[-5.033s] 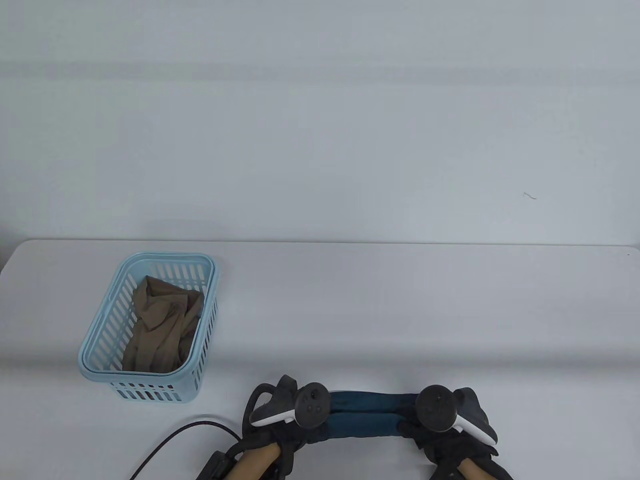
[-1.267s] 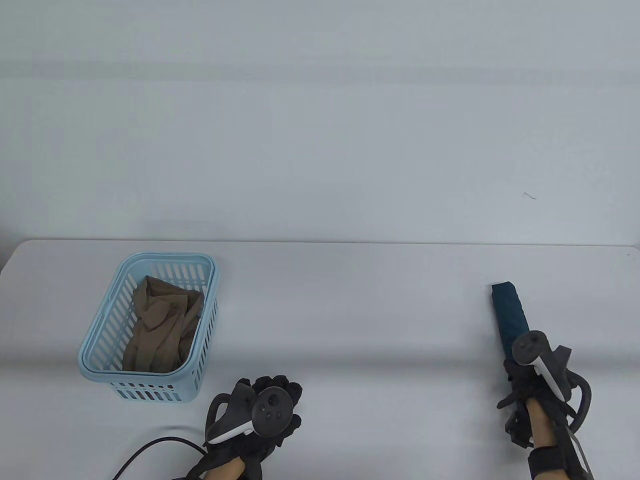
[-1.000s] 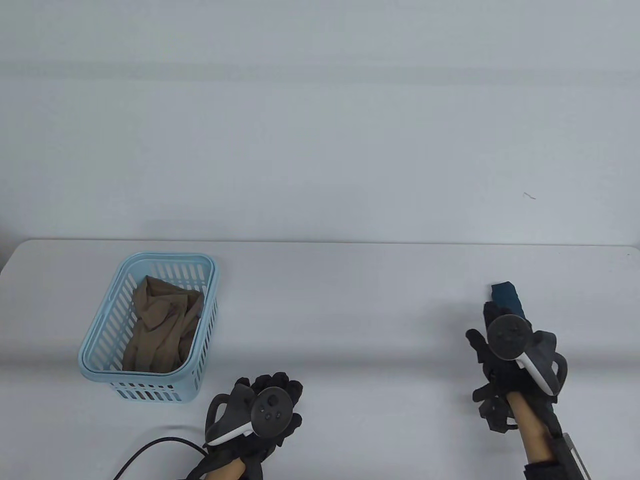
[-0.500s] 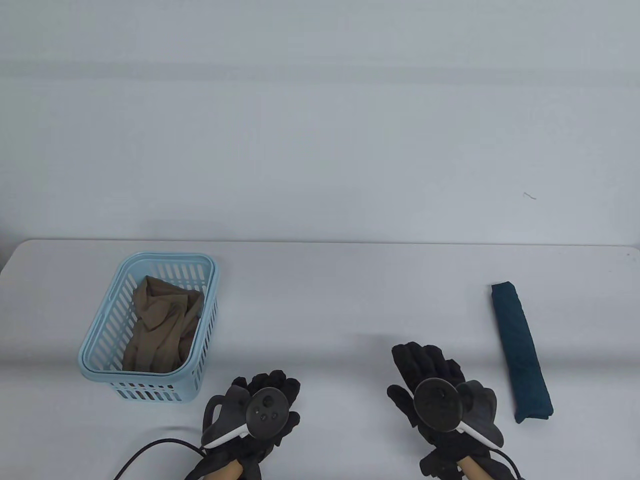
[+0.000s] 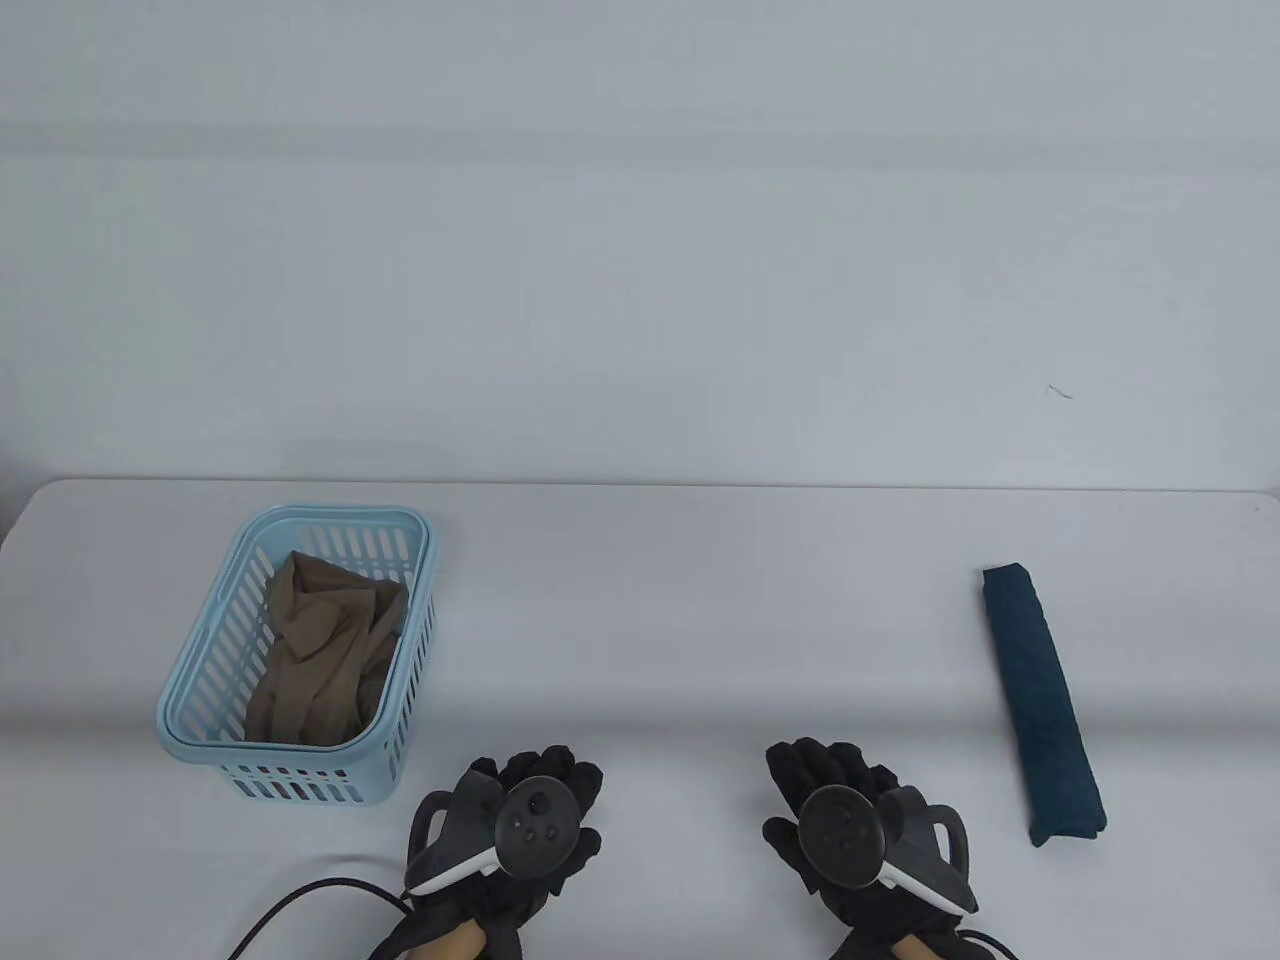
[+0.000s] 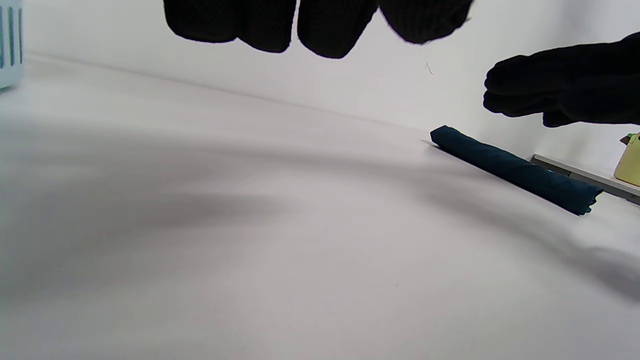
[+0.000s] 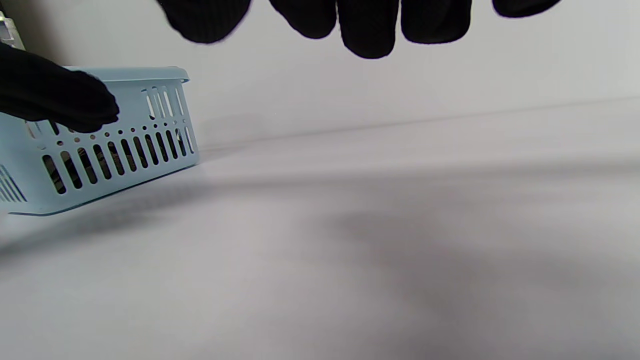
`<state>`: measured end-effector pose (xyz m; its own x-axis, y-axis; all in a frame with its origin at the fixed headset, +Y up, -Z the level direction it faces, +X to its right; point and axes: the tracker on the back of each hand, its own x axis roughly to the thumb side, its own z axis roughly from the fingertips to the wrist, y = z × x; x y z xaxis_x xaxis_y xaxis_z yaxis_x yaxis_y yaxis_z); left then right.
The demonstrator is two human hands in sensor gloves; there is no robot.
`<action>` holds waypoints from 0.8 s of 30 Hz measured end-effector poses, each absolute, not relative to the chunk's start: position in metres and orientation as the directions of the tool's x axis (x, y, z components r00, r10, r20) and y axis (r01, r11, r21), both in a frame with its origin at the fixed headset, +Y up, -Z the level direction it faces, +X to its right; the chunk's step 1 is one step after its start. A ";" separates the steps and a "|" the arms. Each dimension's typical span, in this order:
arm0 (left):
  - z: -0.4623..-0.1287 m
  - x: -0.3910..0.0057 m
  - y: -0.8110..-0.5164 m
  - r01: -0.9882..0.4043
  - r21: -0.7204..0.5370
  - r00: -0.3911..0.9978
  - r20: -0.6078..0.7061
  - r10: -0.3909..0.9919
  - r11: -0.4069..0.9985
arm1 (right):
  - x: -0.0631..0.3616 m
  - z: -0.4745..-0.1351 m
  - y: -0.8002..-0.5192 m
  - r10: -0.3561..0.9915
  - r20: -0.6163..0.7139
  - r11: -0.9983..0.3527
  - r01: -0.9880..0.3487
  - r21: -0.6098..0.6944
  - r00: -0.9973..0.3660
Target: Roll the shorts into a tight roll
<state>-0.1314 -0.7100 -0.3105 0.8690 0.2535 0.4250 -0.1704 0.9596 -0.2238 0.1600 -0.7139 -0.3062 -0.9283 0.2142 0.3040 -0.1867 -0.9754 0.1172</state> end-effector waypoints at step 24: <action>-0.367 -0.231 -0.598 -0.151 0.035 0.972 0.187 0.142 0.988 | 0.175 -0.308 -0.719 0.286 0.288 -0.955 -0.247 0.165 -0.914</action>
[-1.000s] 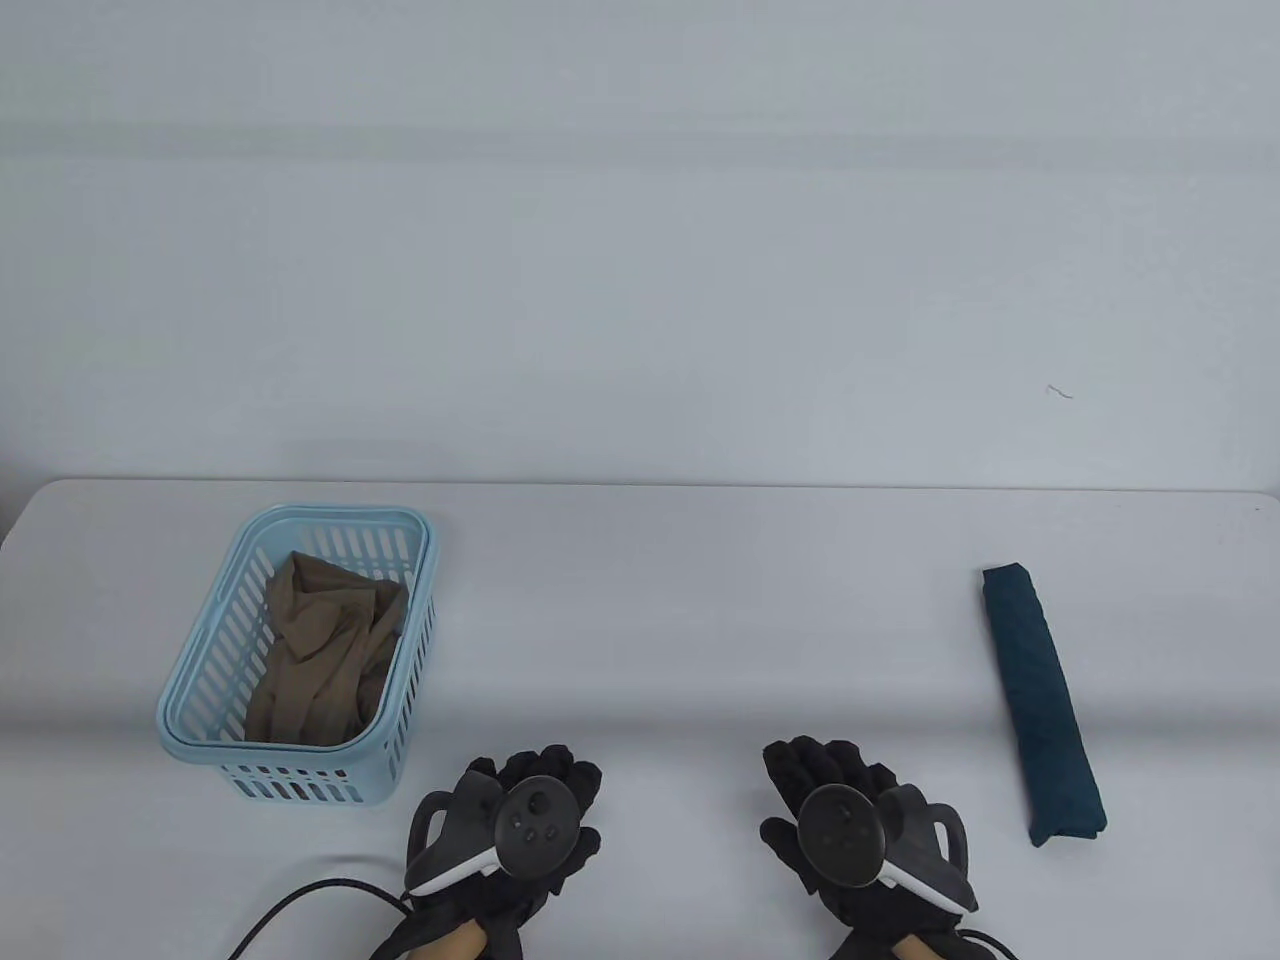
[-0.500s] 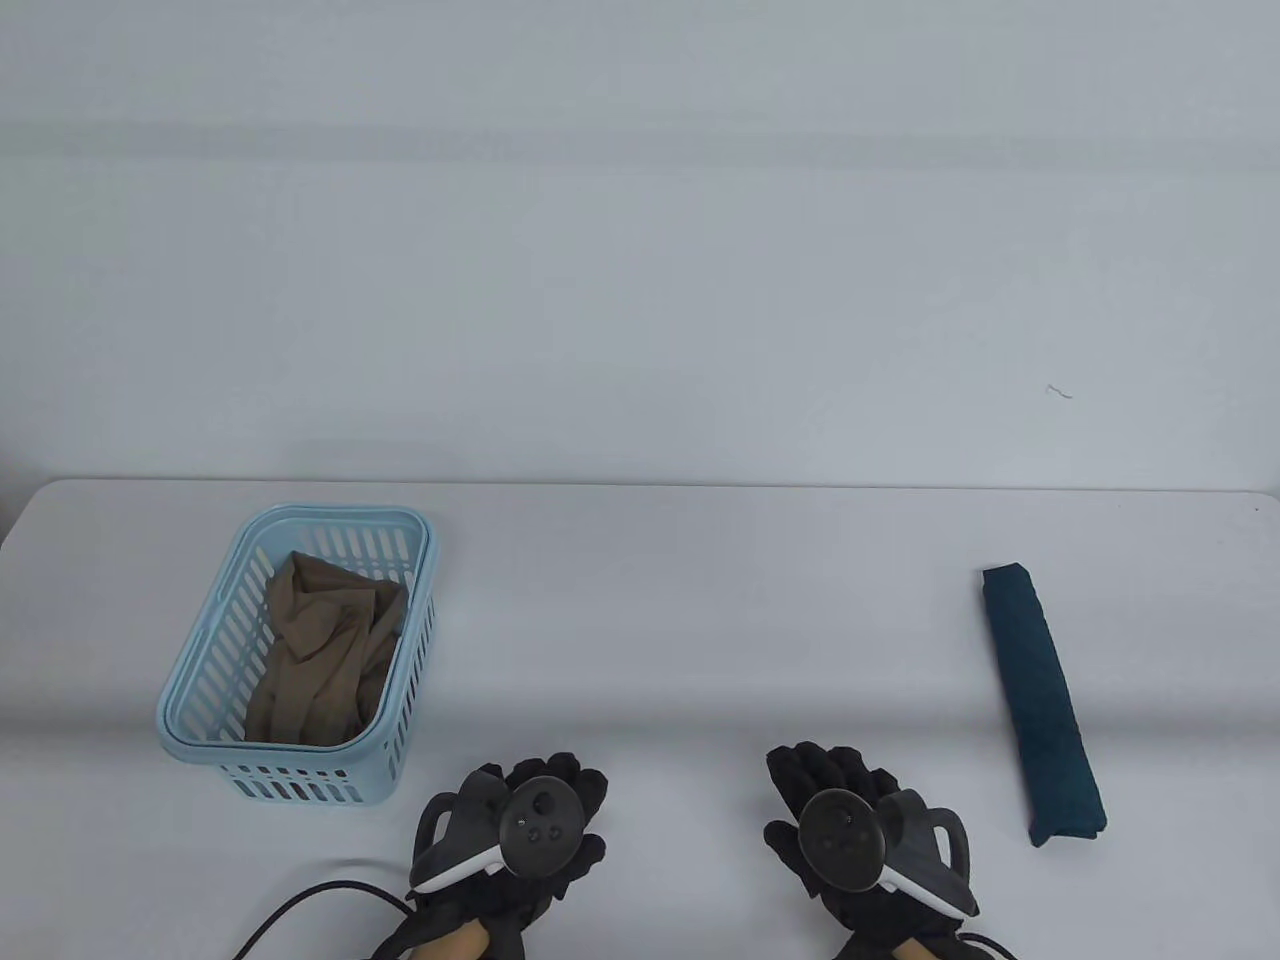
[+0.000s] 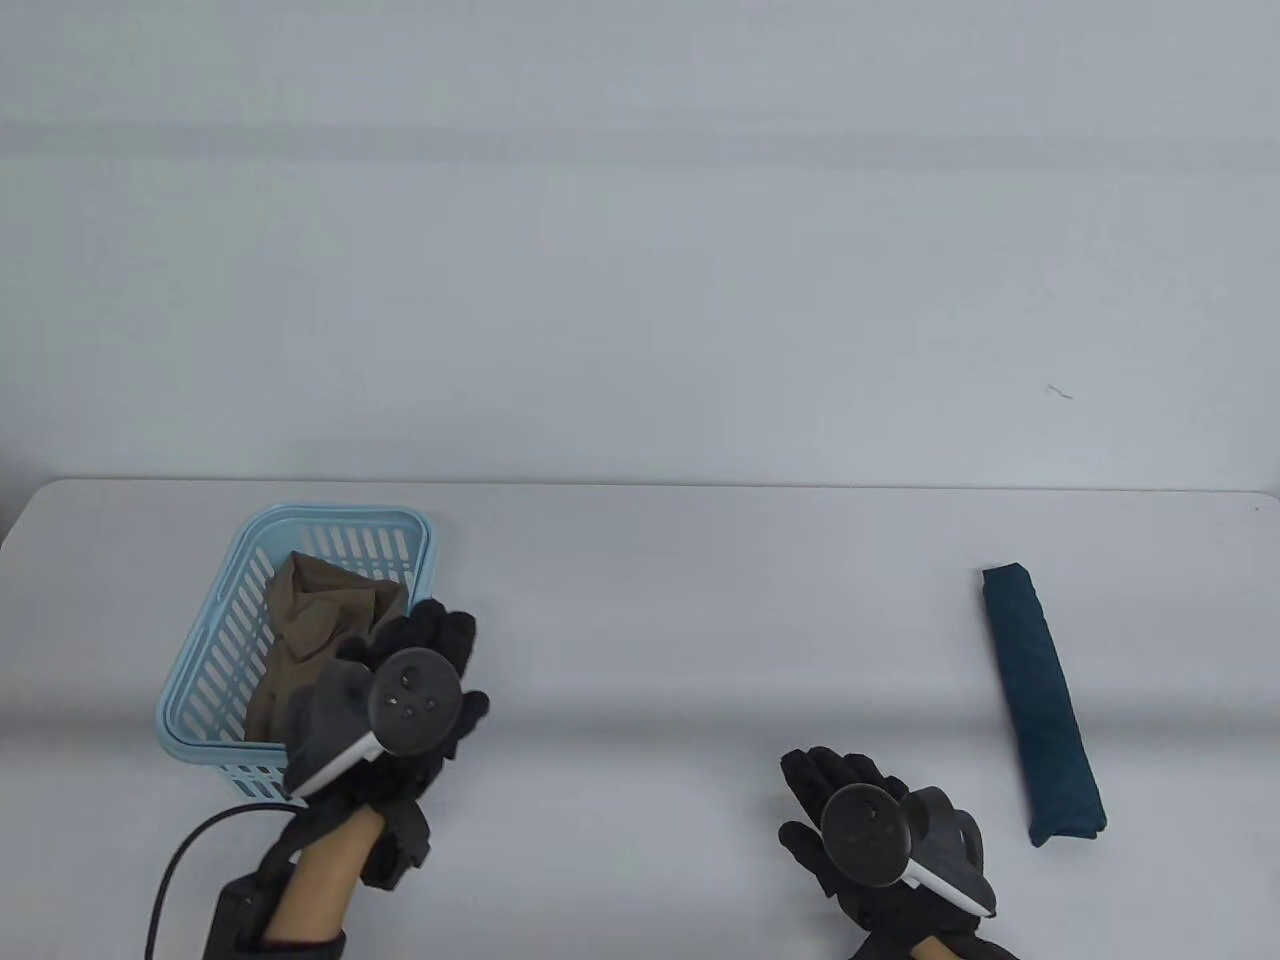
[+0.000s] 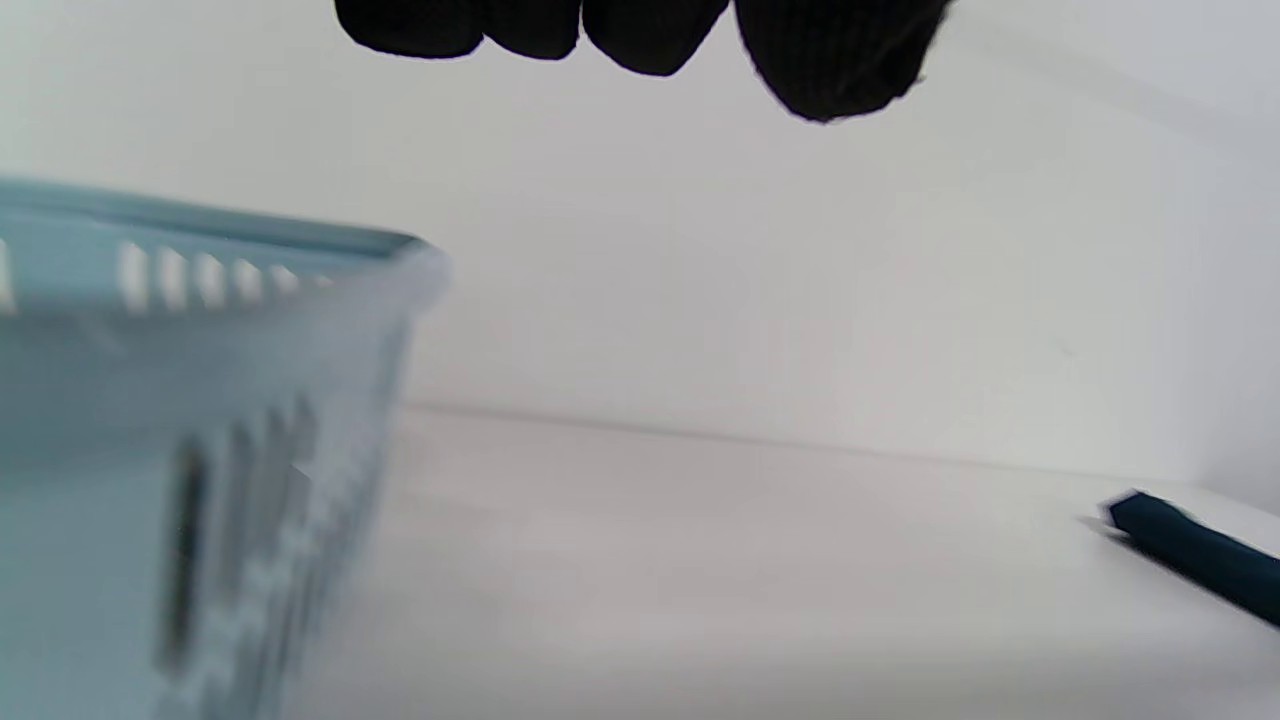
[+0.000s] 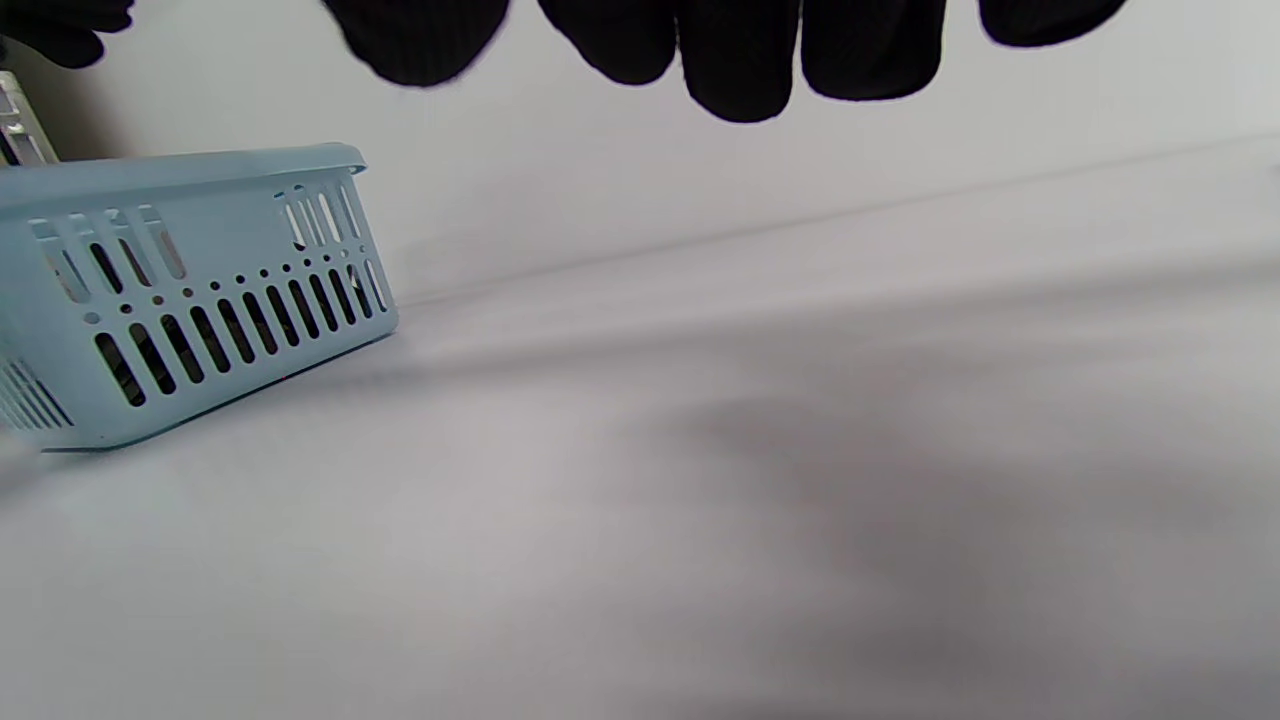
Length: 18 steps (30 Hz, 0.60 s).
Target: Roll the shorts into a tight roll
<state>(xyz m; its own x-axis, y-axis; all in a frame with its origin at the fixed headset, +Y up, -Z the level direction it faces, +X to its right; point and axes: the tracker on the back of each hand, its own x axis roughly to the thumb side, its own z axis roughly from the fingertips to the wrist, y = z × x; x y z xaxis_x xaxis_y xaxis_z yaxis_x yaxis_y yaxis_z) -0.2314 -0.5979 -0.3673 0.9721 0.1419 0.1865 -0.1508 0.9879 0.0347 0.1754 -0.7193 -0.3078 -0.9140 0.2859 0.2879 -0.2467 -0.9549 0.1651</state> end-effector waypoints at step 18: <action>-0.508 -0.294 -0.648 0.145 -0.399 0.972 -0.112 -0.205 0.906 | 0.180 -0.316 -0.729 0.369 0.253 -0.917 -0.305 0.257 -0.894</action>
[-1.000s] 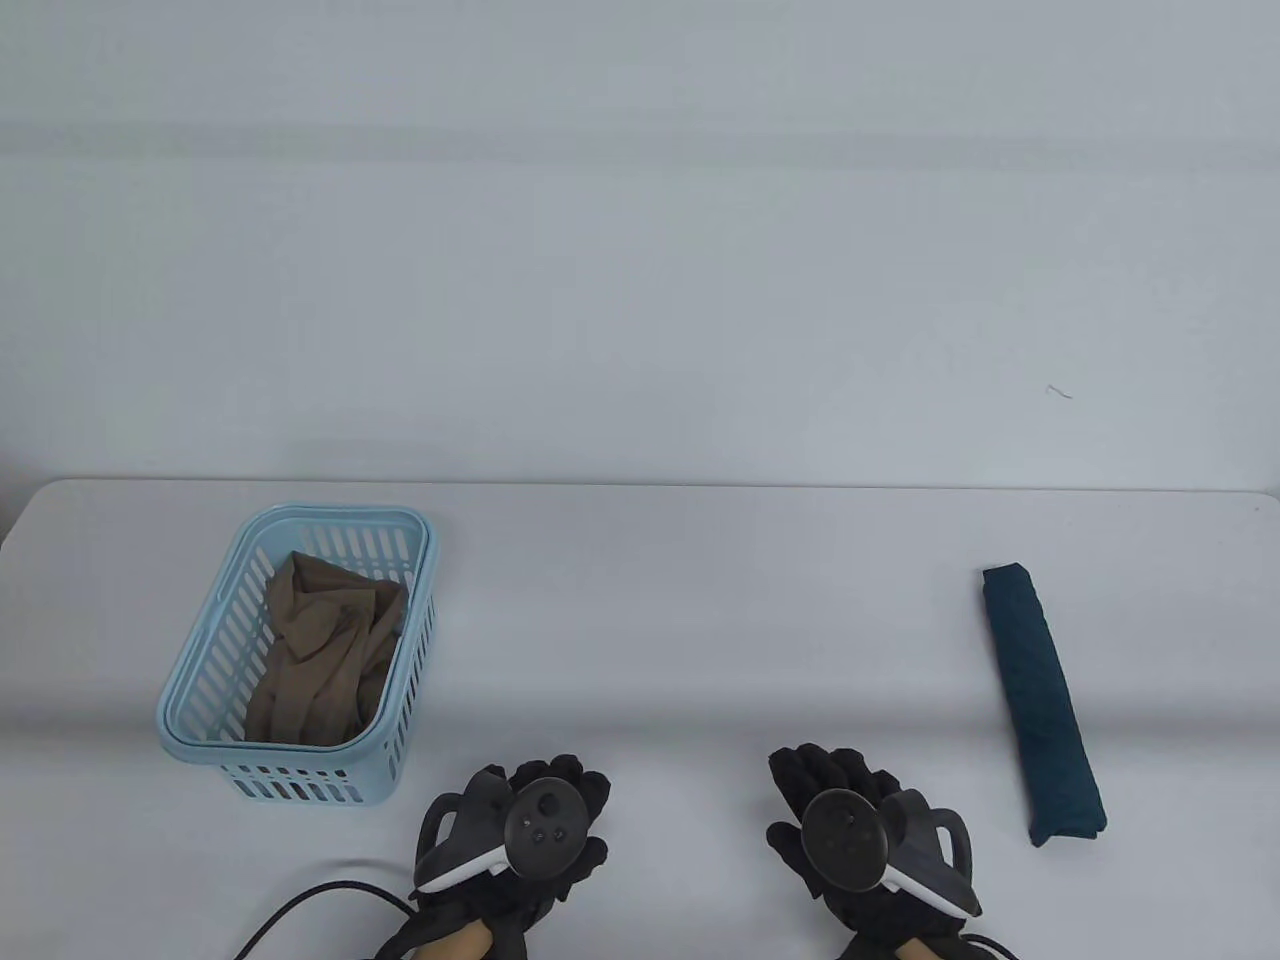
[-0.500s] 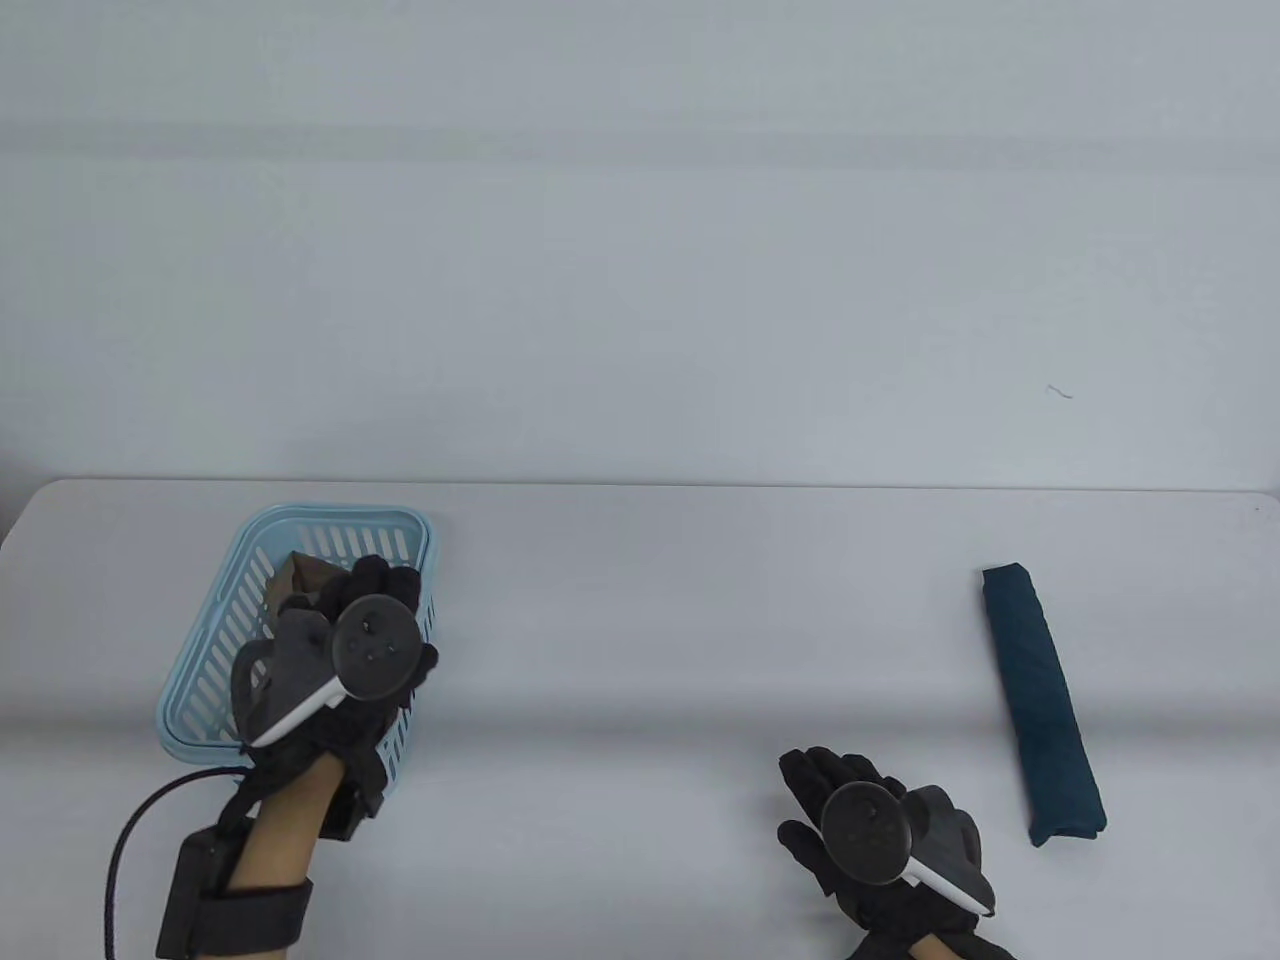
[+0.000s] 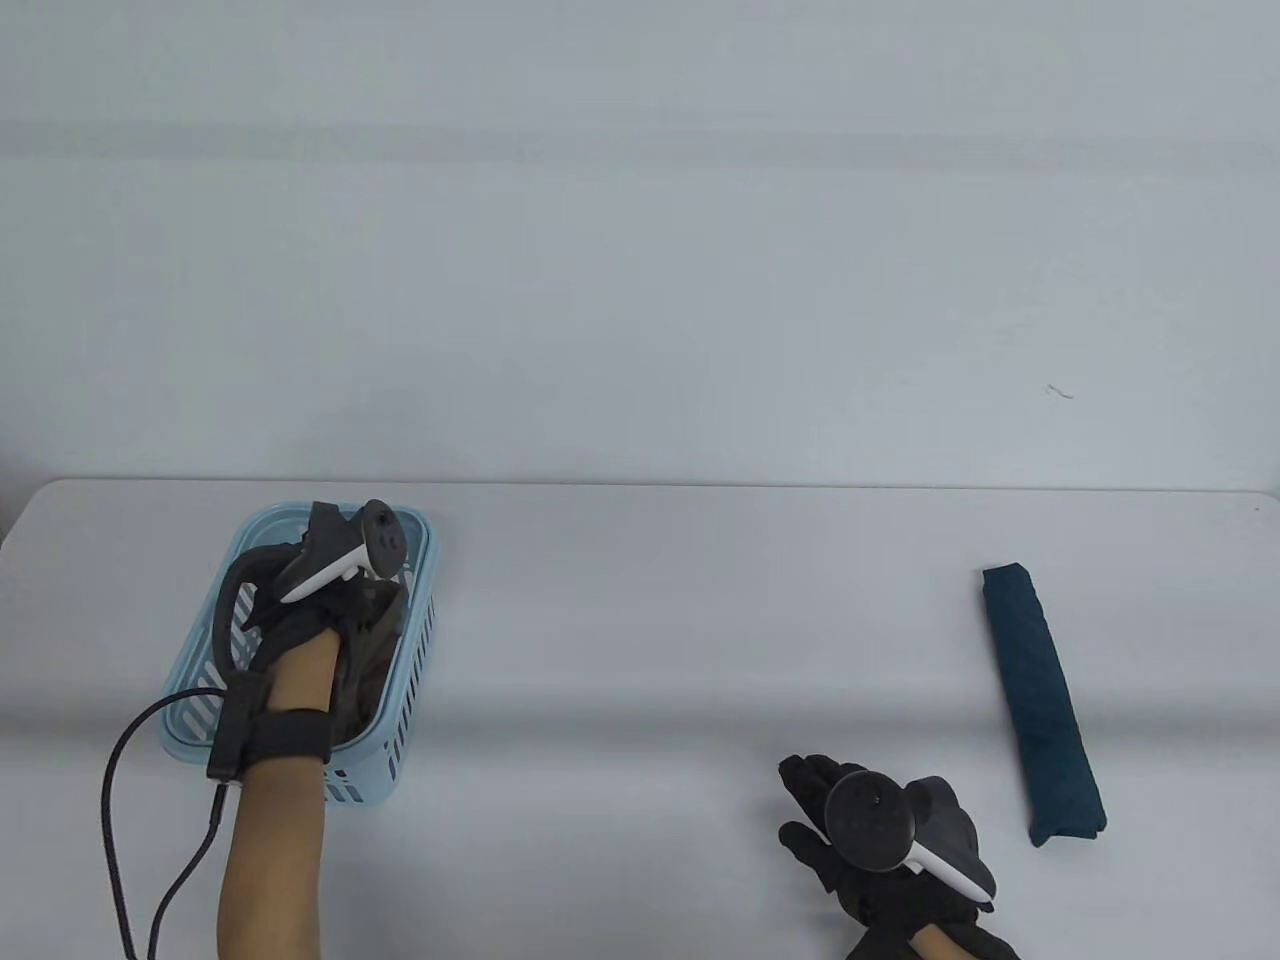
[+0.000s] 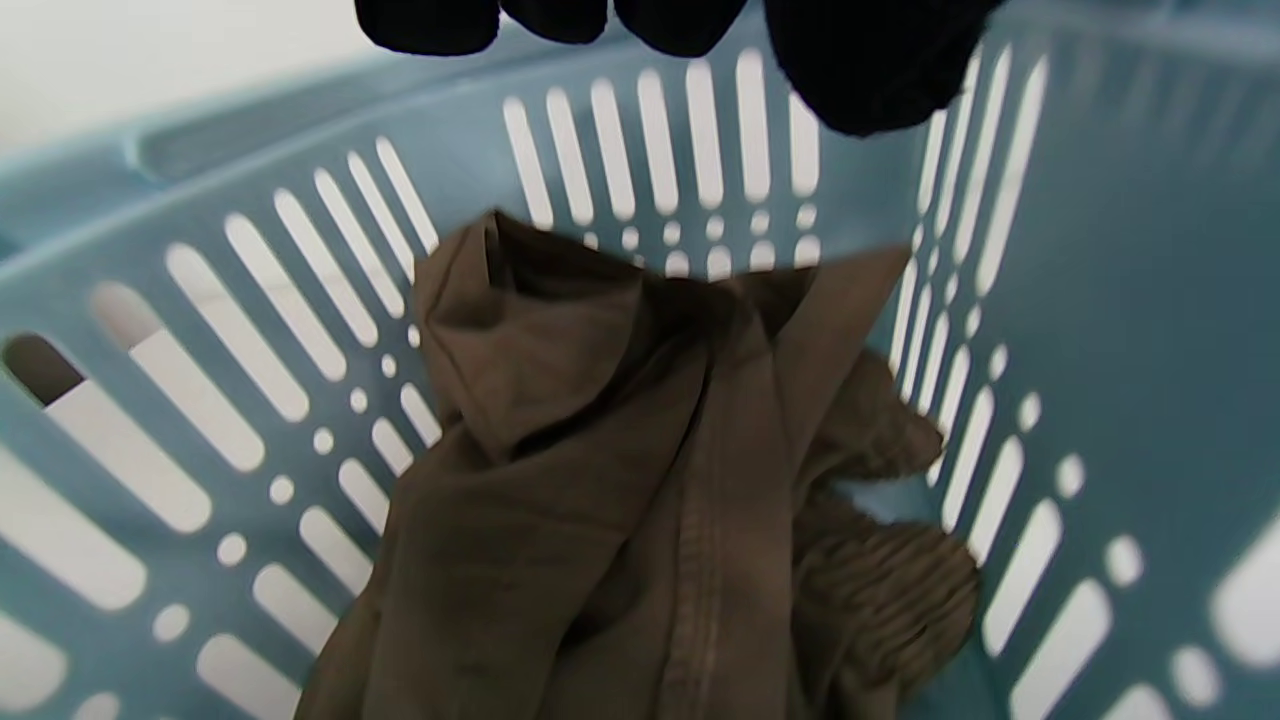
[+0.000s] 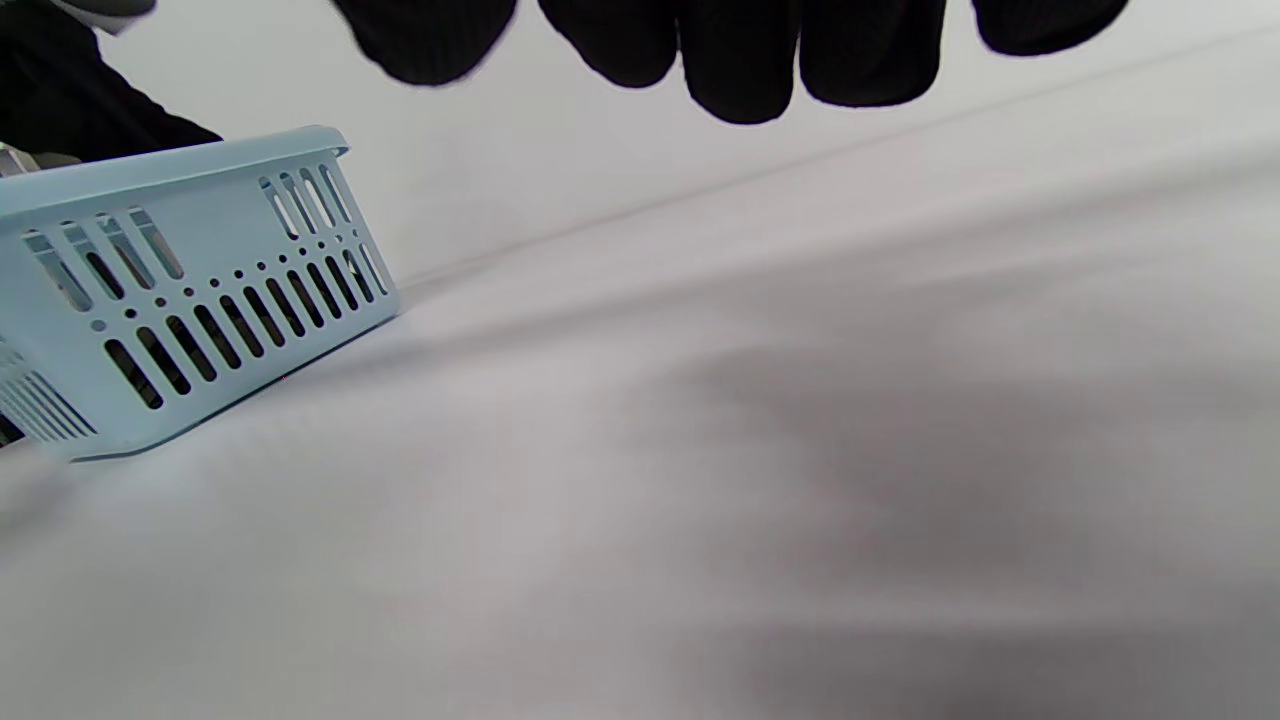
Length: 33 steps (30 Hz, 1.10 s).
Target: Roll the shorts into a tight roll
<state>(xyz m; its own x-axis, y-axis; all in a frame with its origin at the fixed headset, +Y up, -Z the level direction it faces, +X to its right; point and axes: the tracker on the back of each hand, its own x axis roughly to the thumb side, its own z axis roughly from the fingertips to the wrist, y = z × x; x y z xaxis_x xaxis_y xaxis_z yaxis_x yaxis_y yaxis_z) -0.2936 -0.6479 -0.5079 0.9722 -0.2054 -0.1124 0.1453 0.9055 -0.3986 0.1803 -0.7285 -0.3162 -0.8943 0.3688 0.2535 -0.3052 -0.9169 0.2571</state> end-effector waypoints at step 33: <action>-0.476 -0.317 -0.588 0.076 -0.069 0.972 -0.218 -0.090 0.995 | 0.182 -0.318 -0.733 0.416 0.237 -0.892 -0.342 0.297 -0.878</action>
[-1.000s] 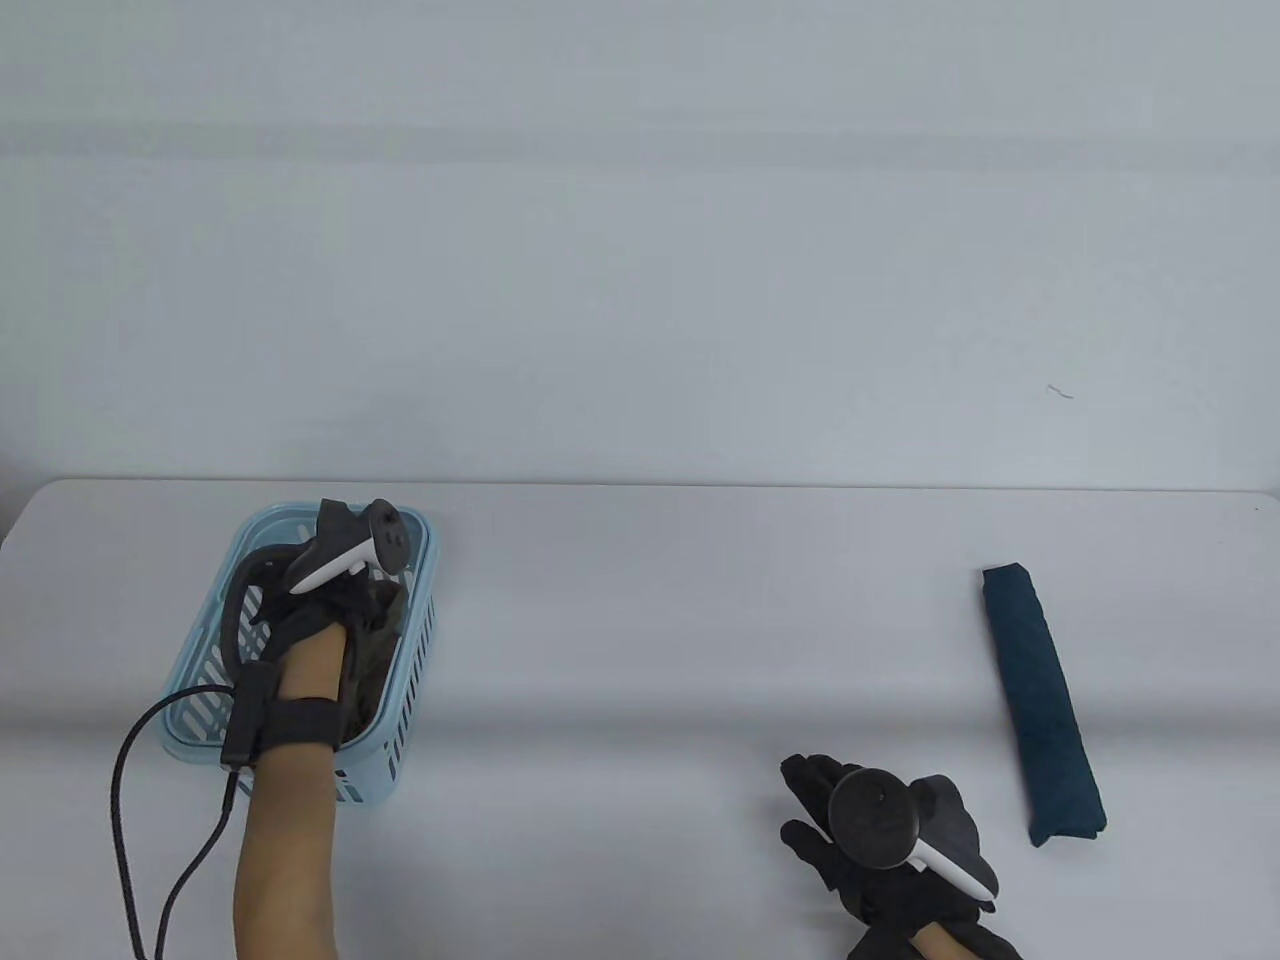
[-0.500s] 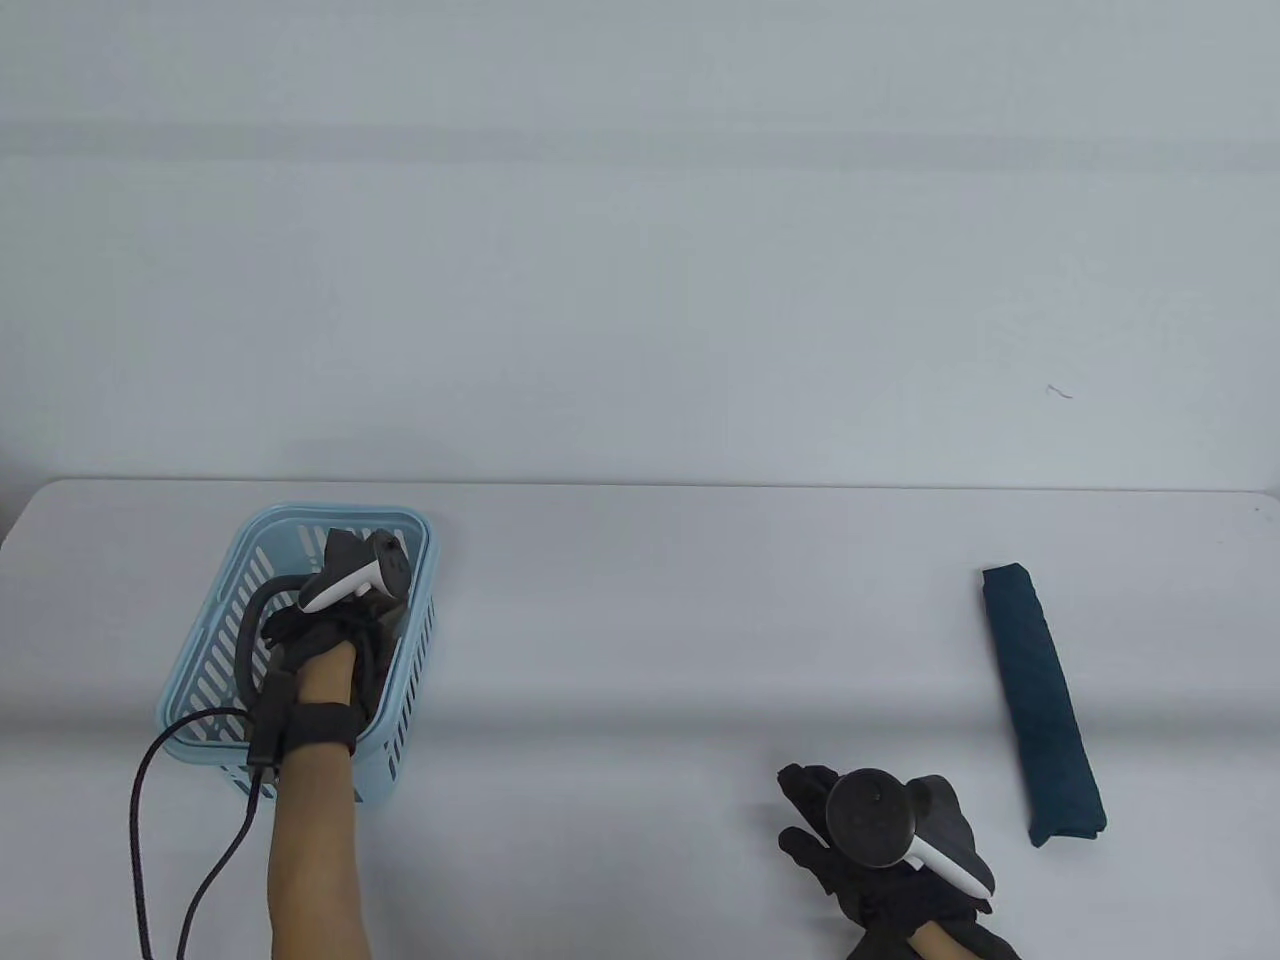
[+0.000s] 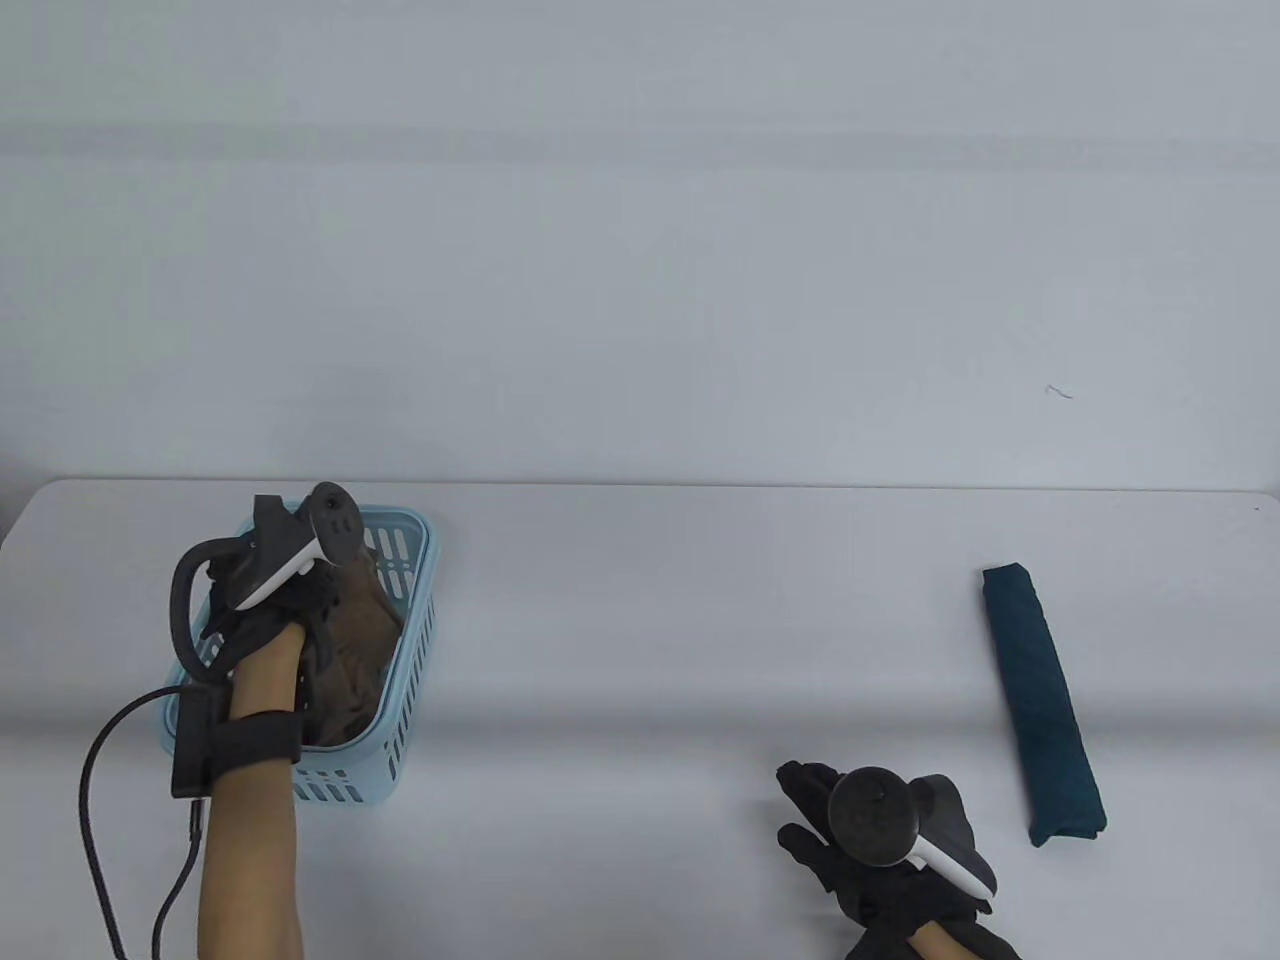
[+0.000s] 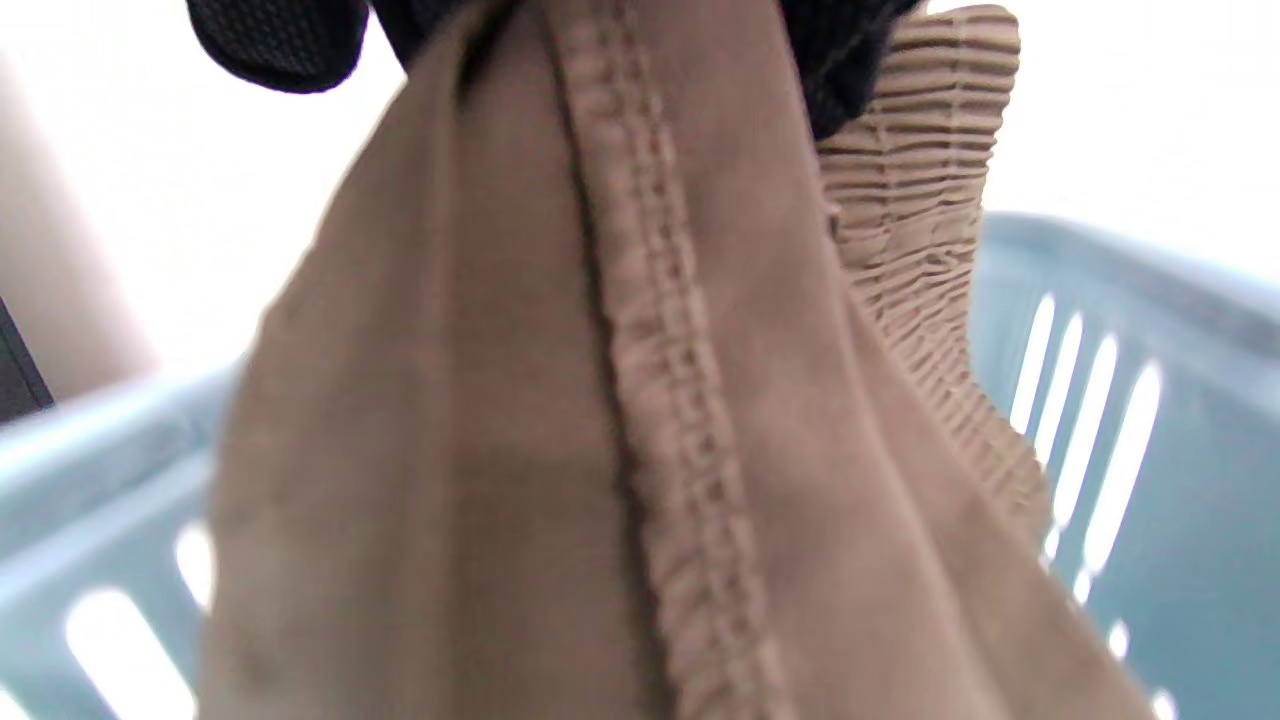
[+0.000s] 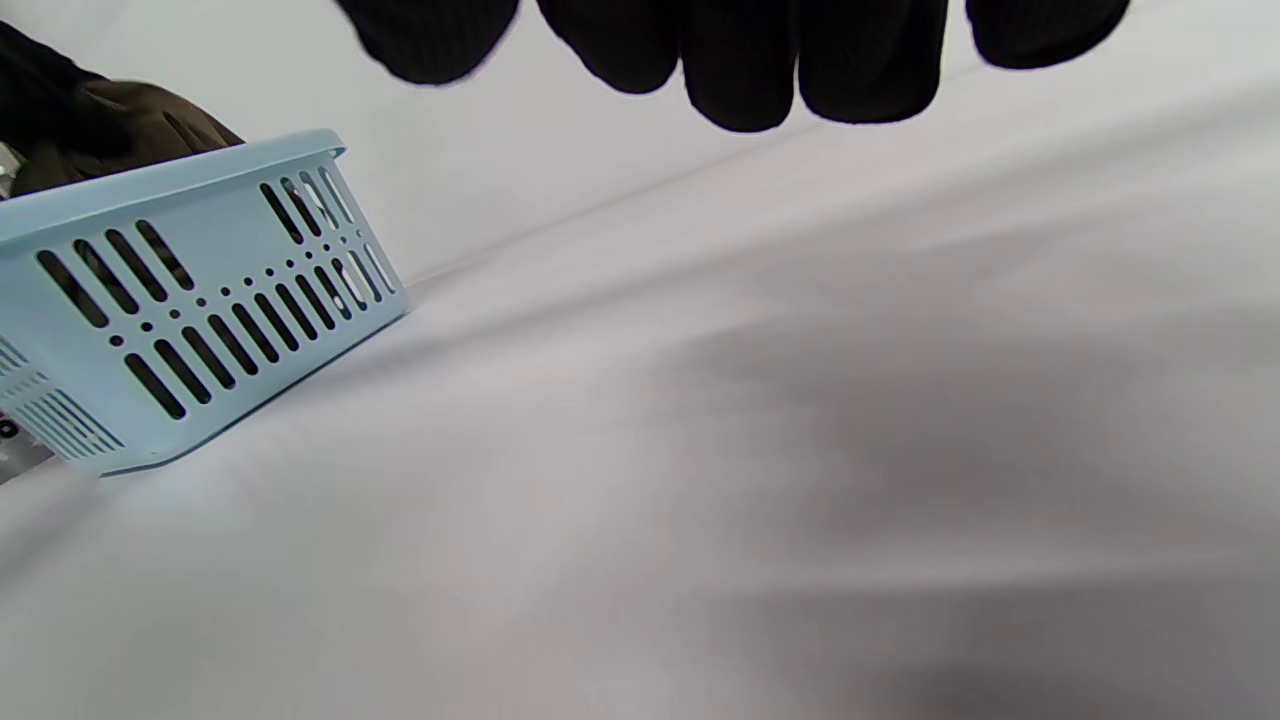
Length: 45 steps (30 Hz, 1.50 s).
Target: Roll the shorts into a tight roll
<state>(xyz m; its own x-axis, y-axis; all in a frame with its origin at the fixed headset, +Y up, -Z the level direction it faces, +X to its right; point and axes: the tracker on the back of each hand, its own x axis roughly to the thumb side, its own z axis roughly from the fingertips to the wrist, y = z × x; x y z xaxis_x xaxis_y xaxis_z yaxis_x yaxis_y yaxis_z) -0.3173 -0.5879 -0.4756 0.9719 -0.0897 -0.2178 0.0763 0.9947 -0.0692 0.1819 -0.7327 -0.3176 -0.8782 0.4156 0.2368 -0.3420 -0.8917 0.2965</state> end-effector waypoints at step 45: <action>-0.384 -0.112 -0.668 -0.280 -0.220 0.854 0.387 0.347 0.935 | 0.201 -0.324 -0.729 0.352 0.175 -0.926 -0.313 0.213 -0.920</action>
<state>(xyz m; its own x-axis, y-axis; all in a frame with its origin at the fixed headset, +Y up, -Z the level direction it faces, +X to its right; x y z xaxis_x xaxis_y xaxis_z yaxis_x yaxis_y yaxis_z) -0.1121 -0.6685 -0.3845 0.8545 0.3468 0.3868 -0.2798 0.9346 -0.2198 0.2015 -0.7292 -0.3241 -0.9197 0.3516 0.1746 -0.3134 -0.9255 0.2126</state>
